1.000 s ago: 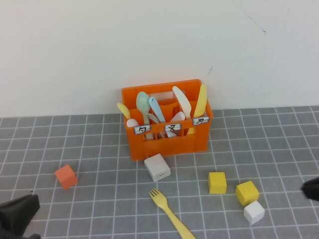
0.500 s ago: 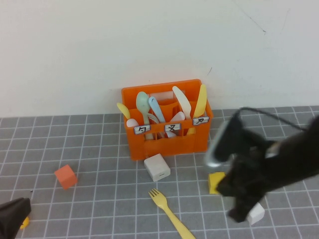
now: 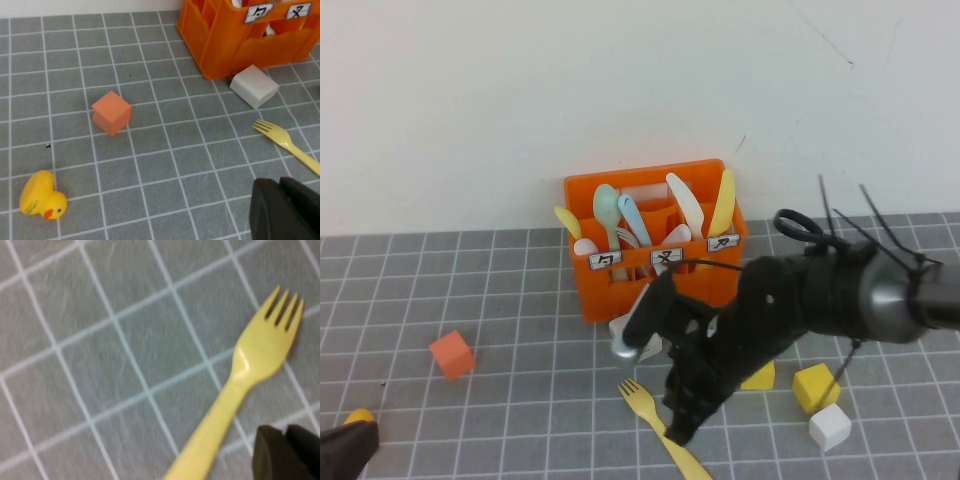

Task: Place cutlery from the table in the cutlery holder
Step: Pick up the fork

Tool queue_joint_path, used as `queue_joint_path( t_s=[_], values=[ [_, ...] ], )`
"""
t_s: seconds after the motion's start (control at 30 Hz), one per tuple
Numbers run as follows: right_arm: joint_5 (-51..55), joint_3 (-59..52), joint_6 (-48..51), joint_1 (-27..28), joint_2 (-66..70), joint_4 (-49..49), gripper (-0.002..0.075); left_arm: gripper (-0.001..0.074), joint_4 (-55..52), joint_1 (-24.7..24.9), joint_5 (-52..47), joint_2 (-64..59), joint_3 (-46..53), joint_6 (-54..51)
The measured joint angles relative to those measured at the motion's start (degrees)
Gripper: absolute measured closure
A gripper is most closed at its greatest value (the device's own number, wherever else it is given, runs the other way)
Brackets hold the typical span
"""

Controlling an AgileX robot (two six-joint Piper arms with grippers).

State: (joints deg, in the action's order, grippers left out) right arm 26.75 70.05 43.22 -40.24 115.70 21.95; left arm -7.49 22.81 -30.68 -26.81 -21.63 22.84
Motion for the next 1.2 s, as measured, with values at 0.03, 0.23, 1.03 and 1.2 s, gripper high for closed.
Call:
queue_joint_path(
  t_s=[0.03,0.23,1.03,1.2],
  values=[
    [0.2,1.0,0.0,0.0,0.7,0.7,0.0669,0.0736,0.0,0.0,0.0,0.0,0.0,0.0],
    [2.3,3.3,-0.7,0.0,3.4,5.2,0.0375,0.0736,0.0,0.0,-0.1,0.0,0.0,0.0],
    [4.1,4.0,-11.4,-4.8,8.3,-8.5,0.0239,0.0736,0.9,0.0,0.4,0.0,0.4,0.0],
    [4.1,4.4,-11.9,-5.1,8.8,-11.9,0.027,0.0735,1.2,0.0,1.6,0.0,1.4,0.0]
  ],
)
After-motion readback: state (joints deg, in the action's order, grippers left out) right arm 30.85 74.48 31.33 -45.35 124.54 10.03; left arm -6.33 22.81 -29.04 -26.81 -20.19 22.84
